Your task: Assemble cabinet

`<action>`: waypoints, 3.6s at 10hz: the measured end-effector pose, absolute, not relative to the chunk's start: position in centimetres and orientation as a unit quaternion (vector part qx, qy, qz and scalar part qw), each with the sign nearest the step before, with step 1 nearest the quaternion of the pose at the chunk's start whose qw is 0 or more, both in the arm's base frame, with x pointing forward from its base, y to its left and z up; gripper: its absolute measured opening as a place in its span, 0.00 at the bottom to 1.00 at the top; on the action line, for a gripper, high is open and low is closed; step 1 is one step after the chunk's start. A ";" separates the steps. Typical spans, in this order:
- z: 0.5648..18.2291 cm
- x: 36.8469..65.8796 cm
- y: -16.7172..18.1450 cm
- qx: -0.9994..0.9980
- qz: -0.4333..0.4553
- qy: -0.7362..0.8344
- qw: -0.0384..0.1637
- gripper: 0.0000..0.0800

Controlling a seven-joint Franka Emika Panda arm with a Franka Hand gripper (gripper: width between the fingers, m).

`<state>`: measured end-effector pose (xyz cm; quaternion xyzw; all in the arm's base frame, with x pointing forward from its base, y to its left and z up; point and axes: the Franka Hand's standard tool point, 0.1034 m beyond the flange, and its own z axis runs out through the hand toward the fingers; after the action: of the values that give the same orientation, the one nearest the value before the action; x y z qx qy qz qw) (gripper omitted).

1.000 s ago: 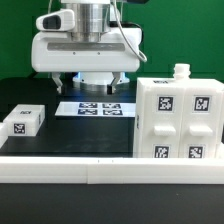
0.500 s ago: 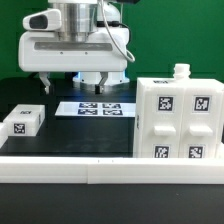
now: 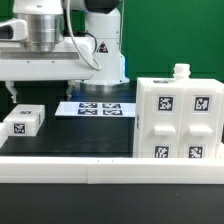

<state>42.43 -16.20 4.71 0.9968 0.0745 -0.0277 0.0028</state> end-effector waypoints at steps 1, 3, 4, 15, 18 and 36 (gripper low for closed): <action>4.4 42.3 -17.1 0.996 -0.029 0.082 0.003 1.00; 3.7 42.0 -18.4 0.996 -0.032 0.081 0.006 1.00; 3.3 41.8 -18.5 0.996 -0.033 0.081 0.007 1.00; 1.2 41.2 -18.1 0.995 -0.041 0.095 0.013 0.70; 1.2 41.2 -18.1 0.995 -0.041 0.095 0.013 0.70; 15.9 51.8 -2.9 0.999 -0.021 -0.023 -0.013 0.70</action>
Offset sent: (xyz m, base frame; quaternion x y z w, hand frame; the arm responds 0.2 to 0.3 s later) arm -0.0042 -0.0102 -0.0173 0.0014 0.0160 0.0028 0.9999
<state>51.82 -2.87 15.85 0.9994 -0.0227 -0.0209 -0.0135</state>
